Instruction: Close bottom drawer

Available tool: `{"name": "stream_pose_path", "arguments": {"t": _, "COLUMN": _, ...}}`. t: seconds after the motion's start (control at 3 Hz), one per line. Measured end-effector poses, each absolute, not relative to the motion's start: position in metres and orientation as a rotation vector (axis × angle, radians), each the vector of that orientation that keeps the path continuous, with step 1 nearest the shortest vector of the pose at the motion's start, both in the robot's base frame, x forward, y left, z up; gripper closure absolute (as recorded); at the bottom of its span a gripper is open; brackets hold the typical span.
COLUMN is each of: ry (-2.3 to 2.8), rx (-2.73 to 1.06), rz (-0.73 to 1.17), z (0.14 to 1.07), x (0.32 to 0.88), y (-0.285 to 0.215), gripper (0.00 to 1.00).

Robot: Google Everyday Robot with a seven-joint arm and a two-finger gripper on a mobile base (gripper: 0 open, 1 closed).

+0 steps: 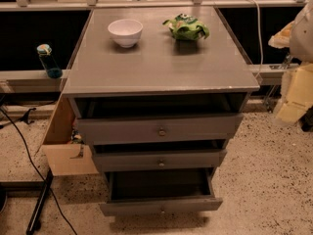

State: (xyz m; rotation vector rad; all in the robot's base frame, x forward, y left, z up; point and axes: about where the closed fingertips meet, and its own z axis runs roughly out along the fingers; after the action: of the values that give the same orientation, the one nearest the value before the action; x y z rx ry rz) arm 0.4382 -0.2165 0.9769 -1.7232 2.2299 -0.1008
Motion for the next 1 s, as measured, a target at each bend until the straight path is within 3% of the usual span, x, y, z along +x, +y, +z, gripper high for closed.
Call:
{"name": "stream_pose_path", "arguments": {"t": 0.33, "ry": 2.23, "rx": -1.723, "rz": -0.101, "z": 0.9769, "x": 0.4382, "y": -0.2165, "gripper": 0.0}}
{"name": "stream_pose_path", "arguments": {"t": 0.67, "ry": 2.23, "rx": -1.723, "rz": -0.101, "z": 0.9768, "x": 0.4382, "y": -0.2165, "gripper": 0.17}}
{"name": "stream_pose_path", "arguments": {"t": 1.0, "ry": 2.228, "rx": -1.685, "rz": -0.097, "z": 0.9688, "x": 0.4389, "y": -0.217, "gripper": 0.4}}
